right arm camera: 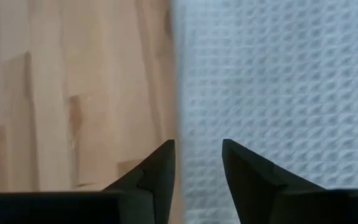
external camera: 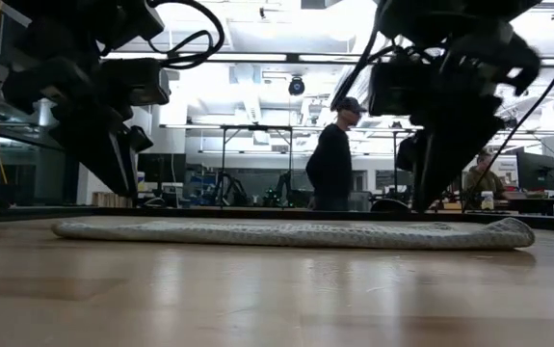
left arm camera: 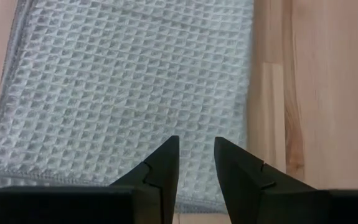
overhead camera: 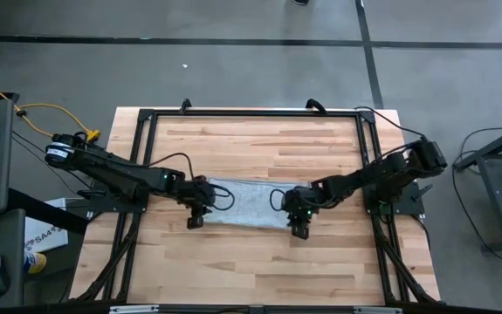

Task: Fold microfiber towels
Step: Fold the gray towel

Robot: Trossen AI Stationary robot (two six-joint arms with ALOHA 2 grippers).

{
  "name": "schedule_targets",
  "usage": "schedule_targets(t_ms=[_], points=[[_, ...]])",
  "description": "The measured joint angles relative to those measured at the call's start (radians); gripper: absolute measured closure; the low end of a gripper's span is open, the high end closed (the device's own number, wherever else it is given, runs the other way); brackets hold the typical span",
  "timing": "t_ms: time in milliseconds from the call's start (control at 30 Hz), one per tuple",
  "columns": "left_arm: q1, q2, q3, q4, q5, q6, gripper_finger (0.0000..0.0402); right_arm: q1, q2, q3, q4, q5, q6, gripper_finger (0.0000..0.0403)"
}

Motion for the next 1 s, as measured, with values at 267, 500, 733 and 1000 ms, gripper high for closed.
schedule_targets(t_ms=[267,500,733,1000], points=[[0.001,-0.014,0.001,-0.113,-0.062,0.002,0.03,-0.095,0.0,0.0,-0.002,0.004,-0.074,0.0292],[0.046,-0.073,0.001,-0.15,-0.139,0.073,0.03,-0.173,0.0,0.0,0.001,0.004,-0.105,0.0297],[0.255,-0.081,-0.001,-0.14,0.023,0.233,0.03,-0.226,0.0,0.0,0.009,0.006,-0.119,0.0298],[0.455,-0.081,-0.106,0.003,0.225,0.36,0.03,-0.27,0.0,0.0,0.009,0.077,-0.126,0.0298]])
